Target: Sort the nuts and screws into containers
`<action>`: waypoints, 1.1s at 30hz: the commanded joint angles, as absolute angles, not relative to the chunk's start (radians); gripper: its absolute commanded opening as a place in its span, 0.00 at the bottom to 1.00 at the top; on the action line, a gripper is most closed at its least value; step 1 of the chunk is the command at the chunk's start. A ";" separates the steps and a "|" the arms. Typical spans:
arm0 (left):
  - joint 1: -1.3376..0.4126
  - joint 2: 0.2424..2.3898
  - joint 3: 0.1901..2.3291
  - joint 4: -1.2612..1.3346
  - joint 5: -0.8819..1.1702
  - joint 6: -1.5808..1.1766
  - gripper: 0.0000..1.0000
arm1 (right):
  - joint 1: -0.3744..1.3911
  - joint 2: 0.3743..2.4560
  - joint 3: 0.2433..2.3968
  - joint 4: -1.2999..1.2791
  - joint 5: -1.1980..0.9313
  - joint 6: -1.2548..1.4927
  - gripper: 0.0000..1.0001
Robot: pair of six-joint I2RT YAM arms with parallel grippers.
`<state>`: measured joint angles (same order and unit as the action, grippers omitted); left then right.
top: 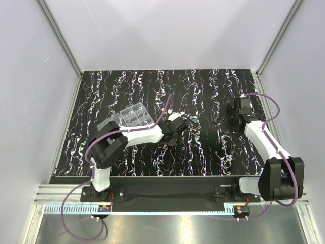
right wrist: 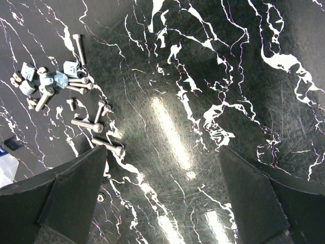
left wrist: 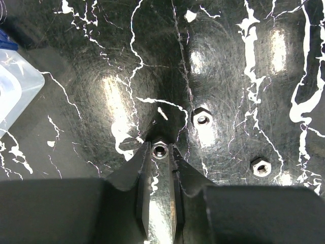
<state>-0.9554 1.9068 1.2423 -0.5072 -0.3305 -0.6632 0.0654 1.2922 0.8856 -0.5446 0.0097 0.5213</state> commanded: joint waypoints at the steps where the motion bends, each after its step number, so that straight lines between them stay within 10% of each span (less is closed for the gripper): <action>1: -0.954 1.887 1.267 -0.518 -0.380 -0.637 0.15 | 0.069 1.272 0.890 -0.537 0.017 0.534 1.00; 17: -0.589 1.517 1.140 -0.548 -0.456 -0.595 0.17 | 0.069 1.338 0.933 -0.526 0.002 0.529 1.00; 33: -0.433 1.600 1.057 -0.417 -0.356 -0.610 0.17 | 0.069 1.388 0.999 -0.558 0.020 0.512 1.00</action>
